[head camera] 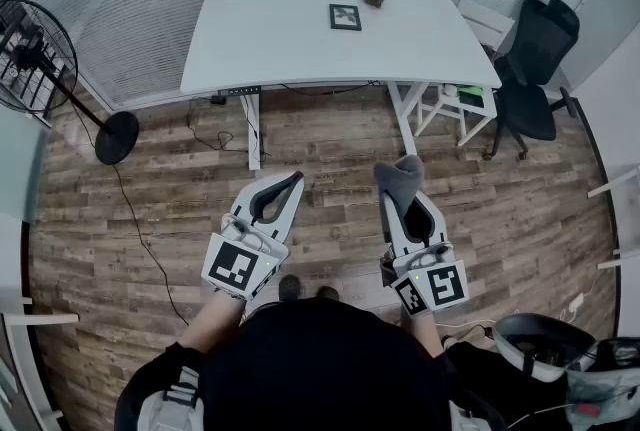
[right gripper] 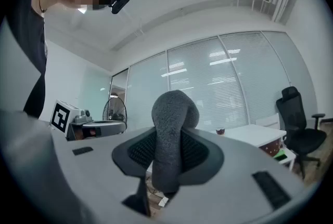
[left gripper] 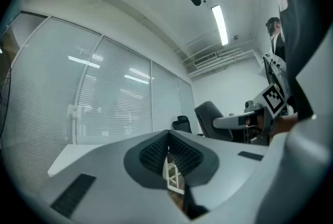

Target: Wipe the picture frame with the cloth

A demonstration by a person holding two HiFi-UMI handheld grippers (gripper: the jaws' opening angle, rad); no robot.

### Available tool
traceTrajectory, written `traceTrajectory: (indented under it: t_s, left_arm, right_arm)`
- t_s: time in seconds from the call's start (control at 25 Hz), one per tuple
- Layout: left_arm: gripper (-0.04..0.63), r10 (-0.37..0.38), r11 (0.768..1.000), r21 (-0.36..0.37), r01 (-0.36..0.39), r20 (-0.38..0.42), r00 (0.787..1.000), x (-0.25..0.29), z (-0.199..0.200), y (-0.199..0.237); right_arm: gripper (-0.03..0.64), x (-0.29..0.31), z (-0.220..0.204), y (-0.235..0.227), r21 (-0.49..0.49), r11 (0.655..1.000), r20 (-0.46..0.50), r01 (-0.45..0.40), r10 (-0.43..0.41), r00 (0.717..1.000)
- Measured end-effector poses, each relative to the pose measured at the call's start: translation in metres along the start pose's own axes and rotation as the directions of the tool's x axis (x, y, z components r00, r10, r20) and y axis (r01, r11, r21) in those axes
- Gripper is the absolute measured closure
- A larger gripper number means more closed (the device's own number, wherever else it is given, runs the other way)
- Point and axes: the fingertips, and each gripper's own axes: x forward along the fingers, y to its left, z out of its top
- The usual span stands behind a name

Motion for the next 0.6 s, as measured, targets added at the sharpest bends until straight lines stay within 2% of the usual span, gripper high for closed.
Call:
traceTrajectory:
  t_s: [0.12,0.6]
  left_arm:
    - [0.583,0.001,1.0,0.003,-0.001,0.017,1.0,-0.001,0.003,0.001]
    - [0.583,0.002,1.0,-0.008,-0.002,0.001,1.0,-0.004,-0.001,0.014]
  right_arm:
    - [0.5,0.001,0.003,0.001,-0.004,1.0,0.005,0.003,-0.003,1.0]
    - [0.5,0.01,0.003,0.007,-0.008,1.0,0.002,0.011,-0.011,1.0]
